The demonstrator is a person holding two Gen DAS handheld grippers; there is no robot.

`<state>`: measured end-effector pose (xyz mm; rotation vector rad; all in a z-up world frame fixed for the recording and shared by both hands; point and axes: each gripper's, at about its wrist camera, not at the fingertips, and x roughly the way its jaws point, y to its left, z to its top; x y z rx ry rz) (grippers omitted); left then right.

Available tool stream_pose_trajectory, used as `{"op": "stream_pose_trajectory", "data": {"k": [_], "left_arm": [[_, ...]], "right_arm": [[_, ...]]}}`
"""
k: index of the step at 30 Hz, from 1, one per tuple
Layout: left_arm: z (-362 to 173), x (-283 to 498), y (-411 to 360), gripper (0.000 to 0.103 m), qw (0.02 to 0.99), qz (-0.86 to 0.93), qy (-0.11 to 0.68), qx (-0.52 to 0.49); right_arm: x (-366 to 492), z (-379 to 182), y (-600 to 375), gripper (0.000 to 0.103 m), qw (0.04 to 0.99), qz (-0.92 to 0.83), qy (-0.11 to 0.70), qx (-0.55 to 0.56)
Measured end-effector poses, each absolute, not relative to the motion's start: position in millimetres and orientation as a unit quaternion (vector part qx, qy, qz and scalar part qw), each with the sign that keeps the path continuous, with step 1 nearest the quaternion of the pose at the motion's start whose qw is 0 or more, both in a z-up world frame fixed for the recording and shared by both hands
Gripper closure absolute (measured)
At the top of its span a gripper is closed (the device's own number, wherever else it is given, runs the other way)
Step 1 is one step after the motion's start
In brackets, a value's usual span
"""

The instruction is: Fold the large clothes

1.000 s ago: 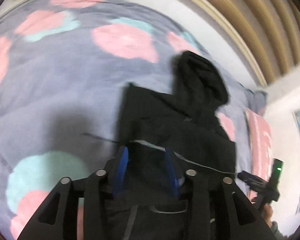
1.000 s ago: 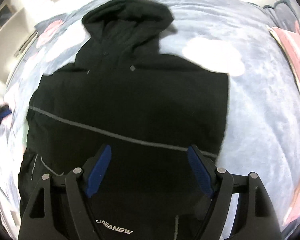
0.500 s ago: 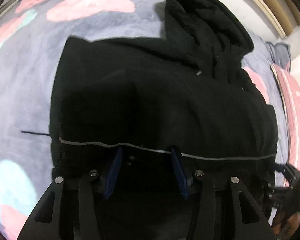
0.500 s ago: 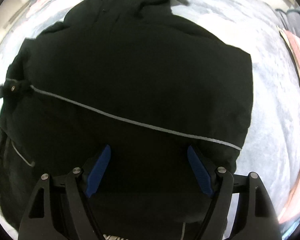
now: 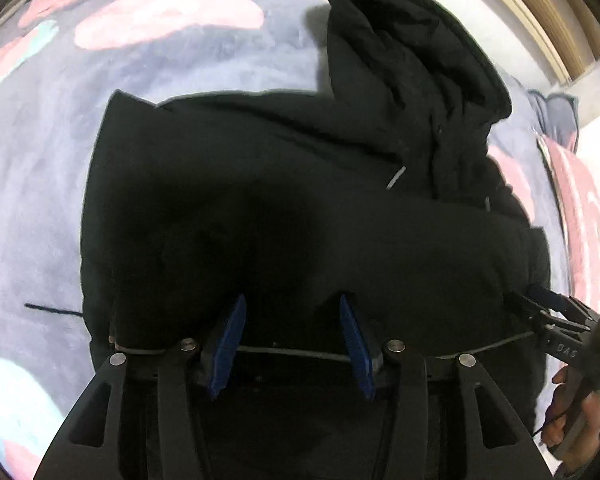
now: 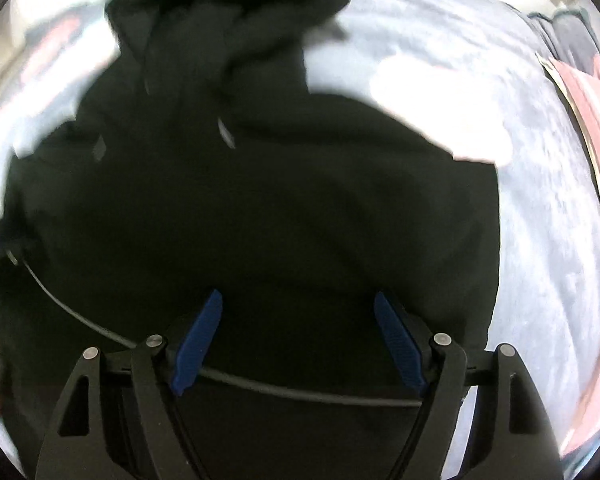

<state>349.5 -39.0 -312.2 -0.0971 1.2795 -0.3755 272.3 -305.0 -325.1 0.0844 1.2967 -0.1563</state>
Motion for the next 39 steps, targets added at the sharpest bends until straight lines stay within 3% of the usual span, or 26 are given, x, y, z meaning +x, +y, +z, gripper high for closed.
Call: {"op": "stream_pose_trajectory", "data": {"k": [5,13,22,31,39], "left_arm": [[-312,354,-58,0.054,0.779,-0.155,0.607,0.000],[-203,312,-59,0.053,0.805,-0.236,0.545,-0.007],[-146,326,-69,0.053,0.809,-0.292,0.508,0.034],[-136,404,-72,0.053,0.818,-0.308,0.486,0.011],[-182,510,-107,0.053,0.826,-0.269,0.495,-0.016]], "right_arm": [[272,-317,-306,0.023,0.767,-0.090,0.633,0.044],[199,-227,-331,0.023,0.795,-0.092,0.585,0.131],[188,-172,-331,0.023,0.818,-0.132,0.523,0.201],[228,-155,-336,0.023,0.840,-0.144,0.470,0.231],[369,-205,-387,0.023,0.848,-0.127,0.468,0.215]]}}
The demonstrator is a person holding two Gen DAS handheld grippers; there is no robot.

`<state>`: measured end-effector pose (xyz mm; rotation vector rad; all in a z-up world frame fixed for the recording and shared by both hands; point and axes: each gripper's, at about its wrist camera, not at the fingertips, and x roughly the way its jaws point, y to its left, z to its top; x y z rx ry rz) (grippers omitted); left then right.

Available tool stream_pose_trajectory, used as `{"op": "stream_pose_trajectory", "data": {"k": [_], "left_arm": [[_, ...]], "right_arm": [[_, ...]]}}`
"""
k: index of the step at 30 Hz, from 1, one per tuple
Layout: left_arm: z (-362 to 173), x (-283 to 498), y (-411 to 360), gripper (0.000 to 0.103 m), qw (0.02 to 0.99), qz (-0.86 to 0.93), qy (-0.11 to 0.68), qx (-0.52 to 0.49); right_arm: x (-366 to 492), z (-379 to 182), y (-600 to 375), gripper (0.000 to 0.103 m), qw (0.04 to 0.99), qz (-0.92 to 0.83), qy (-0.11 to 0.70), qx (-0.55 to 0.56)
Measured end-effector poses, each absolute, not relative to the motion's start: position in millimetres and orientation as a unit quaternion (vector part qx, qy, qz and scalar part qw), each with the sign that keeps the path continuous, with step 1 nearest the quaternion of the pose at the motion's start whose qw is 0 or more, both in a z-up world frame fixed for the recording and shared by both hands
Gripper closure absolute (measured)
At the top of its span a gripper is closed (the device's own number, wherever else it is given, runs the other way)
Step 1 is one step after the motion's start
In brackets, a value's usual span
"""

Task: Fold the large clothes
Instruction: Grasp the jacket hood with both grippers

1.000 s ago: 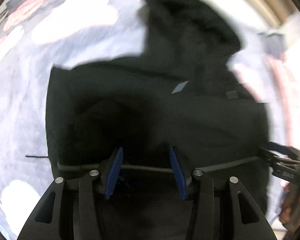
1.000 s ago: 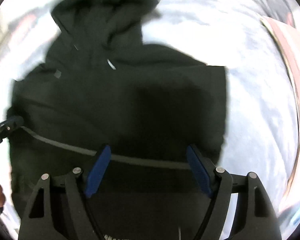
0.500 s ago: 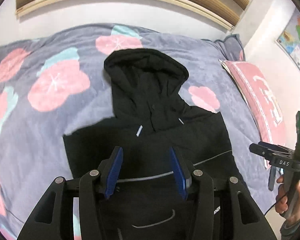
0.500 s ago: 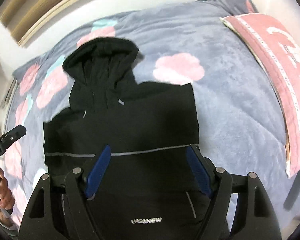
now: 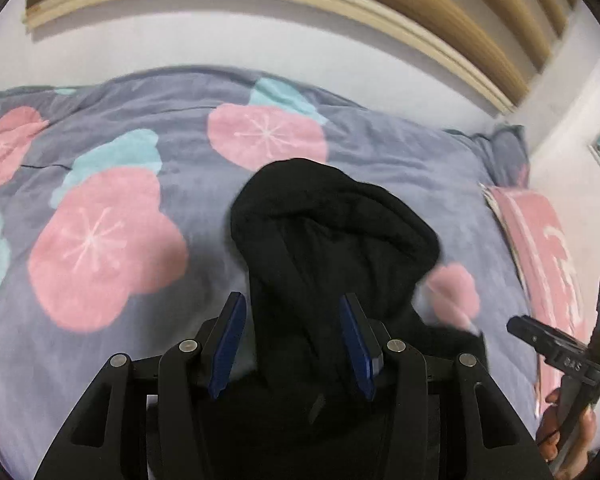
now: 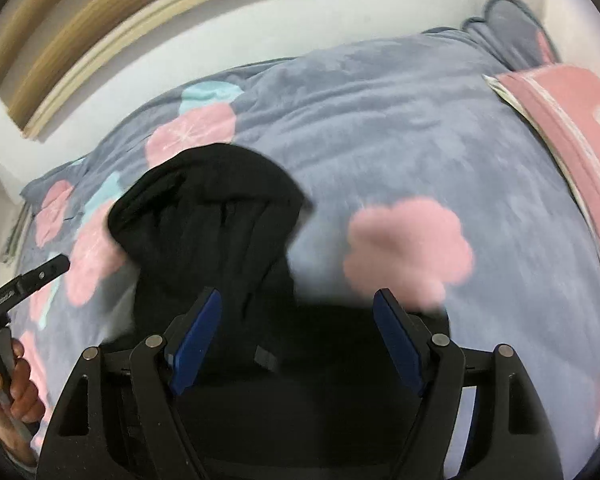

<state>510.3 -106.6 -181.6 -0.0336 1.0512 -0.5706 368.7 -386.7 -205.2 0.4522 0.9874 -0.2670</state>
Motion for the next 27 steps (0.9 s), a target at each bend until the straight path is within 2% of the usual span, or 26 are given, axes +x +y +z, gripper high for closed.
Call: {"op": "stream_pose_trajectory", "data": {"k": [9,10,11,12,15,17,20,22,23,24,27], "left_arm": [[-262,595,-148,0.053,0.833,-0.211,0.511,0.013],[-269,604,-149,0.055,0.835,-0.201,0.511,0.013],[-272,611,-146,0.062,0.838,-0.196,0.509,0.006],[-271,617,-139,0.084,0.840,-0.201,0.505,-0.012],[-257,621,-90,0.086,0.816,-0.248,0.505,-0.136],[-257,612,-61,0.084,0.793,-0.282,0.504,-0.192],[-287,606,-61,0.082,0.789,-0.268,0.534,-0.146],[-340,613,-72,0.076,0.763,-0.238,0.593,-0.098],[-347,613,-71,0.076,0.764,-0.244,0.589,-0.105],[-345,612,-70,0.074,0.769,-0.250,0.579,-0.109],[-328,607,-71,0.071,0.771,-0.266,0.572,-0.088]], "right_arm": [[477,-290,-411,0.025,0.832,-0.086,0.506,0.211],[487,-298,-411,0.046,0.829,-0.077,0.512,0.212],[496,-305,-410,0.092,0.824,-0.068,0.521,0.211],[502,-307,-412,0.094,0.823,-0.066,0.524,0.211],[484,-281,-425,0.095,0.852,-0.040,0.464,0.240],[473,-273,-423,0.095,0.867,-0.032,0.446,0.221],[481,-303,-413,0.095,0.854,-0.048,0.484,0.184],[492,-339,-417,0.094,0.825,-0.046,0.522,0.210],[495,-351,-419,0.093,0.815,-0.040,0.533,0.224],[495,-357,-421,0.092,0.811,-0.039,0.536,0.234],[490,-345,-428,0.080,0.812,-0.035,0.531,0.239]]}}
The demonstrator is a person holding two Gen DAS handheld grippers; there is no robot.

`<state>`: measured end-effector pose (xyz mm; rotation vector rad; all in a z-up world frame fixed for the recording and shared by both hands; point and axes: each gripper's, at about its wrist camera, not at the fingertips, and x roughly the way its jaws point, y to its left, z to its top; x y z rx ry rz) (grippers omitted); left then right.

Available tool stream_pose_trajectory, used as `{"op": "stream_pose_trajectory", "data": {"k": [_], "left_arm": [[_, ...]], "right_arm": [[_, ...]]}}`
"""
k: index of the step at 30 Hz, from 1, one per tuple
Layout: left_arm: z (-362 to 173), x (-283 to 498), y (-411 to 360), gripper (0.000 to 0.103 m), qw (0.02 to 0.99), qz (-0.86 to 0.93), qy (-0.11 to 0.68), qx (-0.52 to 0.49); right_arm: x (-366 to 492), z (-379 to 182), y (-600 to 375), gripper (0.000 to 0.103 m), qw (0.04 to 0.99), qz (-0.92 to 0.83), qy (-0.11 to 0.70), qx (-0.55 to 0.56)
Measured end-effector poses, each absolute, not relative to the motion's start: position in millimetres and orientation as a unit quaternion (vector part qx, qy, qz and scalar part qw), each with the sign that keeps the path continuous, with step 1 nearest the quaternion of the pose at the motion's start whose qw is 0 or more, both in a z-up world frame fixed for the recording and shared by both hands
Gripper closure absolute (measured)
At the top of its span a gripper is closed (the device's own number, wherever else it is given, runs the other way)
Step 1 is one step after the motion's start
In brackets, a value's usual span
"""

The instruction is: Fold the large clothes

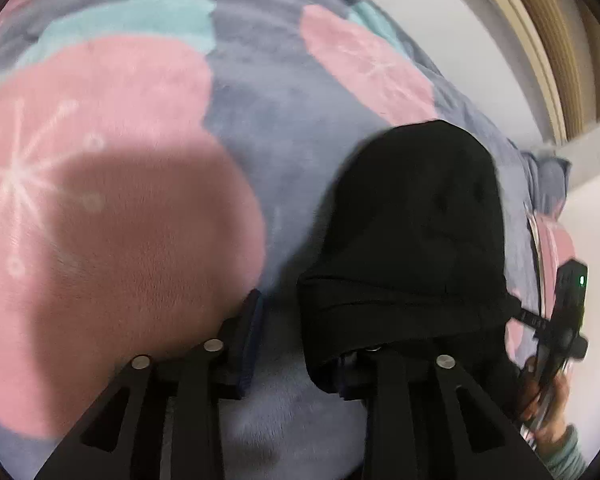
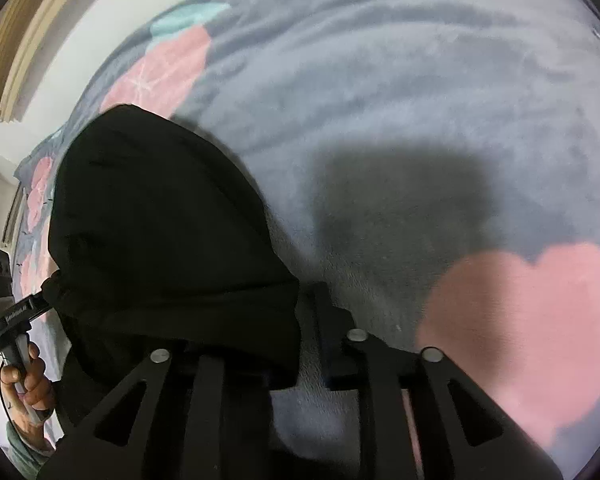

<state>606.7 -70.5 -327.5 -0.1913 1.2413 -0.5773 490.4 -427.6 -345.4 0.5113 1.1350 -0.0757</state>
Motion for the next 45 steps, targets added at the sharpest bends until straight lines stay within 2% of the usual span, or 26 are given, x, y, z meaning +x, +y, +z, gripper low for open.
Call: {"op": "stream_pose_trajectory", "data": {"k": [2,3,8,10,13,15,19,22,26,31,33,36,41,45], "left_arm": [[-311,594,-69,0.070,0.782,-0.275,0.557,-0.050],[-299,583,-65,0.069,0.789,-0.279,0.546,-0.030],[-240,551,-43,0.064,0.824,-0.298,0.482,-0.003],[-218,556,-49,0.059,0.836,-0.308,0.454,-0.019],[-206,571,-83,0.056,0.839,-0.320,0.439,-0.030],[-218,582,-105,0.056,0.834,-0.321,0.449,-0.019],[-290,596,-122,0.056,0.801,-0.289,0.525,-0.002],[-323,588,-111,0.056,0.800,-0.284,0.528,-0.018],[-315,589,-109,0.056,0.802,-0.287,0.524,-0.019],[-258,577,-105,0.056,0.832,-0.321,0.450,-0.044],[-245,579,-109,0.055,0.843,-0.320,0.429,-0.056],[-263,589,-122,0.055,0.842,-0.297,0.448,-0.046],[-326,595,-114,0.055,0.820,-0.264,0.505,-0.048],[-325,596,-113,0.055,0.821,-0.265,0.504,-0.043]], "right_arm": [[479,-331,-429,0.064,0.816,-0.033,0.529,0.232],[471,-322,-430,0.061,0.819,-0.027,0.525,0.232],[444,-267,-428,0.058,0.852,-0.007,0.479,0.214],[456,-251,-423,0.057,0.864,-0.001,0.459,0.208],[489,-246,-406,0.056,0.869,0.009,0.456,0.191],[512,-264,-395,0.056,0.862,0.018,0.473,0.181],[525,-323,-382,0.057,0.829,0.021,0.533,0.165],[523,-345,-379,0.057,0.825,0.030,0.541,0.160],[525,-329,-374,0.056,0.829,0.031,0.545,0.123],[543,-256,-365,0.055,0.876,0.084,0.459,0.120],[573,-248,-350,0.053,0.881,0.095,0.451,0.103],[615,-272,-331,0.053,0.869,0.098,0.478,0.081],[652,-336,-318,0.053,0.835,0.081,0.540,0.058],[638,-334,-326,0.054,0.836,0.082,0.538,0.070]]}}
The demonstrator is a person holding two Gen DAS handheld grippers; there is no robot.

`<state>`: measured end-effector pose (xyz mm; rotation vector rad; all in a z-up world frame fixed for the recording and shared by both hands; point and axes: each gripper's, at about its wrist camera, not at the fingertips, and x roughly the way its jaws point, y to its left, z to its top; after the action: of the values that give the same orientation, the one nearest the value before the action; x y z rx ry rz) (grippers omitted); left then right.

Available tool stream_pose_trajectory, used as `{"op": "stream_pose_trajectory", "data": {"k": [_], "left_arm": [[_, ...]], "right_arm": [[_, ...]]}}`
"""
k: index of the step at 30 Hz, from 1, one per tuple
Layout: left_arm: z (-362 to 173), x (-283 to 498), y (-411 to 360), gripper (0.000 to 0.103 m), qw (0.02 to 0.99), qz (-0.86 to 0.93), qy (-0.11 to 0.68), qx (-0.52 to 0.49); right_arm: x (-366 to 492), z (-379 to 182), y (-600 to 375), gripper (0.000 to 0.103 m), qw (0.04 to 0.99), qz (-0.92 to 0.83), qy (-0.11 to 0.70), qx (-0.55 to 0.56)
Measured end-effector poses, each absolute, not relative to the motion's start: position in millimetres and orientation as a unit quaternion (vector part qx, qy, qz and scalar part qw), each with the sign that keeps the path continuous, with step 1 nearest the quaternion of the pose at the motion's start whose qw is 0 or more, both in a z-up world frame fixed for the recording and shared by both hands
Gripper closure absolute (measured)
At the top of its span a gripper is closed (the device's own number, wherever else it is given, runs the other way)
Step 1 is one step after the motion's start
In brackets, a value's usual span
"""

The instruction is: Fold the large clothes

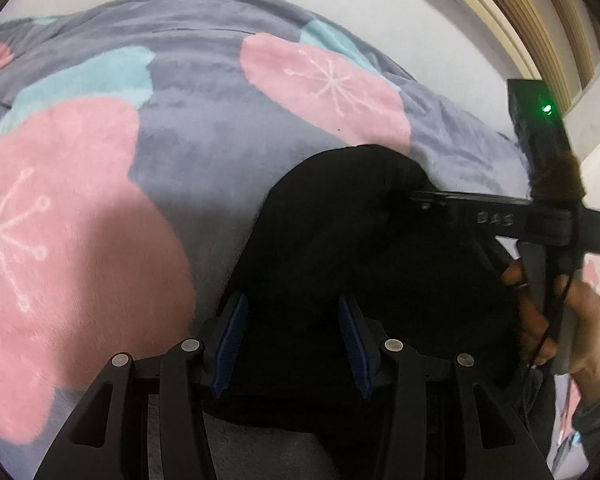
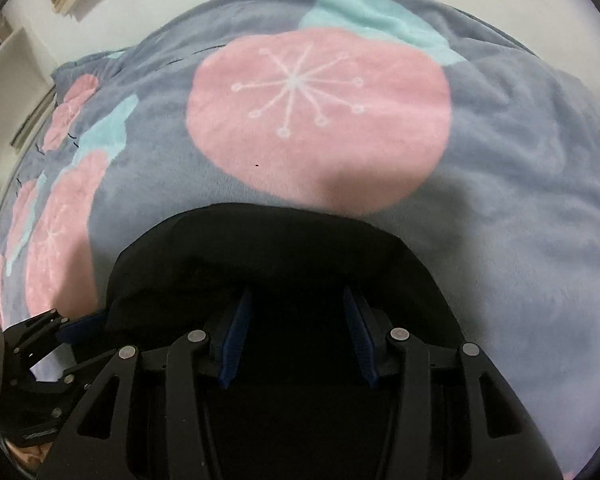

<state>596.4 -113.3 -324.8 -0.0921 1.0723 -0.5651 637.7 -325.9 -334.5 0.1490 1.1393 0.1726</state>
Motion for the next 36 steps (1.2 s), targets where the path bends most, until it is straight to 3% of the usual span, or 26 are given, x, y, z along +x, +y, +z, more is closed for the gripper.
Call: {"op": "stream_pose_trajectory", "data": {"k": [7,11,13,14,15,16,23,25,26,28,36], "left_arm": [[-274,577,-109,0.055,0.828,-0.293,0.475,-0.043],[-280,574,-111,0.055,0.823,-0.266,0.501,-0.012],[-300,580,-111,0.055,0.816,-0.247,0.522,-0.012],[-315,584,-110,0.053,0.803,-0.241,0.544,-0.021],[-330,589,-109,0.041,0.791,-0.232,0.565,-0.030],[-340,595,-104,0.040,0.780,-0.234,0.578,-0.055],[-300,583,-82,0.040,0.798,-0.274,0.534,-0.055],[-281,582,-75,0.040,0.806,-0.298,0.508,-0.062],[-274,587,-75,0.039,0.806,-0.308,0.502,-0.064],[-268,604,-79,0.036,0.789,-0.333,0.513,-0.063],[-305,675,-110,0.036,0.729,-0.382,0.560,-0.096]], "right_arm": [[556,-267,-358,0.054,0.861,0.098,0.492,0.080],[528,-282,-368,0.054,0.846,0.091,0.521,0.066],[530,-318,-370,0.054,0.818,0.075,0.567,0.063],[529,-332,-374,0.054,0.805,0.077,0.584,0.075],[529,-345,-379,0.054,0.799,0.080,0.588,0.094],[528,-349,-381,0.054,0.800,0.081,0.586,0.104],[521,-314,-391,0.052,0.810,0.111,0.567,0.100],[524,-300,-399,0.047,0.816,0.127,0.550,0.121],[528,-294,-407,0.035,0.819,0.137,0.538,0.147],[539,-293,-416,0.024,0.816,0.135,0.537,0.165],[604,-324,-427,0.024,0.798,0.147,0.559,0.170]]}}
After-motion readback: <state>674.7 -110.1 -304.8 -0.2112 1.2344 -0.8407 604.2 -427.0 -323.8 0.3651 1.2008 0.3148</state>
